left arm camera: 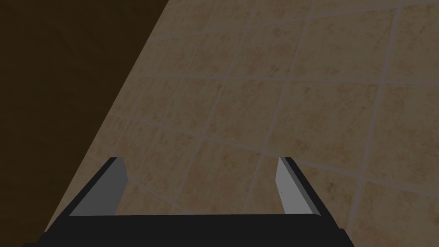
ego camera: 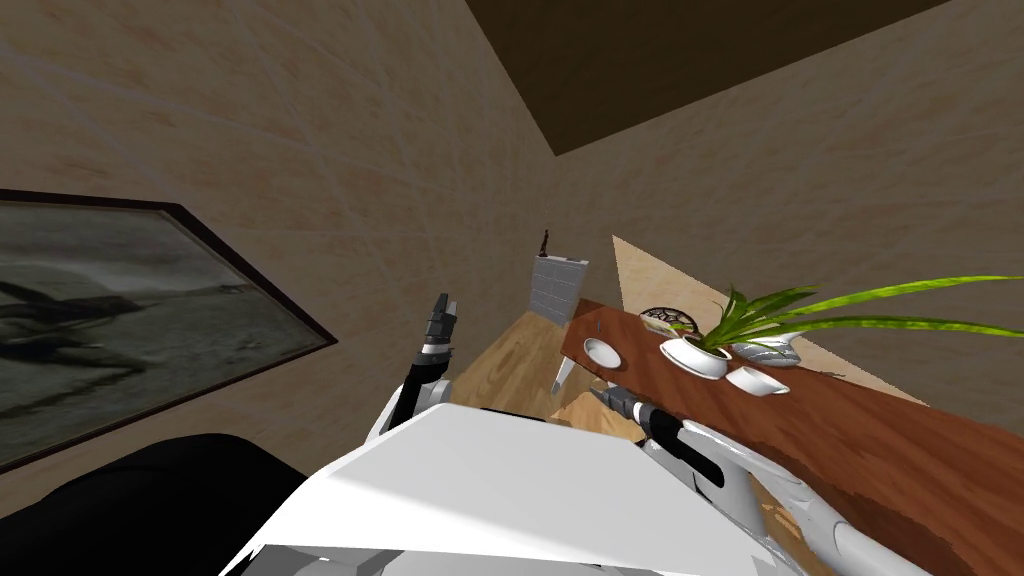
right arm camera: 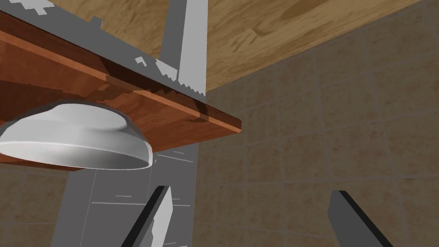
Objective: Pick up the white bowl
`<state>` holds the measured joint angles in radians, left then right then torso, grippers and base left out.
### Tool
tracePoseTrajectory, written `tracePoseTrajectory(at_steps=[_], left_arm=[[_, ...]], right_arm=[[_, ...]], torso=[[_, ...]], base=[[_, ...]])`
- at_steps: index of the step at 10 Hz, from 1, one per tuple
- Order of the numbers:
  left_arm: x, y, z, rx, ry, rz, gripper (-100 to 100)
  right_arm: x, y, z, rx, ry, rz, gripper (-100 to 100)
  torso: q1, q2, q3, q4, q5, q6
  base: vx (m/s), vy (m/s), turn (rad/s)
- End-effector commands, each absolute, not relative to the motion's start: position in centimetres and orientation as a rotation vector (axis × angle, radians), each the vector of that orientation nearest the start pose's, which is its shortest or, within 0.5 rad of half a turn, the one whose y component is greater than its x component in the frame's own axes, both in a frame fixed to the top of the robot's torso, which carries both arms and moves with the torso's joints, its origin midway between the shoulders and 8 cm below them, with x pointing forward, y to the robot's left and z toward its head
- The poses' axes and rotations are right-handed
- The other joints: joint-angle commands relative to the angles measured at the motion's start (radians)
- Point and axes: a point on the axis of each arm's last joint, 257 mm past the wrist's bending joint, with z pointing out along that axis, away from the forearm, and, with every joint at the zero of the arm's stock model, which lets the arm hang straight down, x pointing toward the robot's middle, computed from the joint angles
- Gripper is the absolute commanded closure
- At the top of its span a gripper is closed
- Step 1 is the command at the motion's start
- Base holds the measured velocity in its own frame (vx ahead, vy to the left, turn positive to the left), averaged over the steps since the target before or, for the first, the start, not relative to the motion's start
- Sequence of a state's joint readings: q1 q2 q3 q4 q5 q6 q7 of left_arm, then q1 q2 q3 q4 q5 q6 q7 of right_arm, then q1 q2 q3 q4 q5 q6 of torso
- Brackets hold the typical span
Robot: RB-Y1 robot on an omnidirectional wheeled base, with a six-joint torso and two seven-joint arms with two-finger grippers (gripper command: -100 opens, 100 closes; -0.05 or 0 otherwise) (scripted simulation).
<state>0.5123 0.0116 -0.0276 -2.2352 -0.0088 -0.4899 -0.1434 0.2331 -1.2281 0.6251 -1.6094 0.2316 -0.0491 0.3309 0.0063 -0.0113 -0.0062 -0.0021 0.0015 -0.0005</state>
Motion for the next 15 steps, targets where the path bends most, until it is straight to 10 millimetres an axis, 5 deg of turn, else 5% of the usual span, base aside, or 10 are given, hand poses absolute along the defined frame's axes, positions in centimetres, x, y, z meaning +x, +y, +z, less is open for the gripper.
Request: tracePoseTrajectory(at_steps=[1,5,6,9,12,14,15], left_arm=[[35.5,27.2,-0.2,-0.641,0.71,-1.174,0],[35.5,27.2,-0.2,-0.641,0.71,-1.173,0],[35.4,27.2,-0.2,-0.641,0.71,-1.173,0],[35.5,27.2,-0.2,-0.641,0.71,-1.173,0],[35.4,27.2,-0.2,-0.641,0.71,-1.173,0],[35.4,27.2,-0.2,-0.641,0.71,-1.173,0],[35.5,27.2,-0.2,-0.641,0.71,-1.173,0]], right_arm=[[32.3,-42.5,-40.4,-0.401,2.343,0.083,-100],[28.3,-52.3,-42.3,-0.548,2.474,-0.239,-100],[28.3,-52.3,-42.3,-0.548,2.474,-0.239,-100],[25.2,-57.5,-43.0,-0.629,2.545,-0.412,-100],[22.2,-60.0,-43.9,-0.681,2.603,-0.503,-100],[19.8,-59.8,-45.5,-0.701,2.647,-0.498,-100],[20.9,-59.9,-44.8,-0.694,2.63,-0.501,-100]], torso=[[0.0,0.0,0.0,0.0,0.0,0.0],[-0.001,-0.002,-0.002,-0.001,0.0,0.0],[0.0,-0.005,-0.003,-0.001,0.0,0.0],[-0.003,0.0,-0.001,0.0,-0.001,0.001],[-0.004,-0.002,-0.001,-0.001,-0.001,0.0],[-0.004,0.0,0.0,0.0,-0.001,0.001],[-0.005,0.003,0.001,0.0,-0.001,0.001]], base=[[0.146,0.07,0.022],[0.196,0.081,0.071],[0.184,0.053,0.025],[0.179,0.056,0.062],[0.203,0.039,0.044],[0.147,0.024,0.026],[0.047,0.002,0.006]])
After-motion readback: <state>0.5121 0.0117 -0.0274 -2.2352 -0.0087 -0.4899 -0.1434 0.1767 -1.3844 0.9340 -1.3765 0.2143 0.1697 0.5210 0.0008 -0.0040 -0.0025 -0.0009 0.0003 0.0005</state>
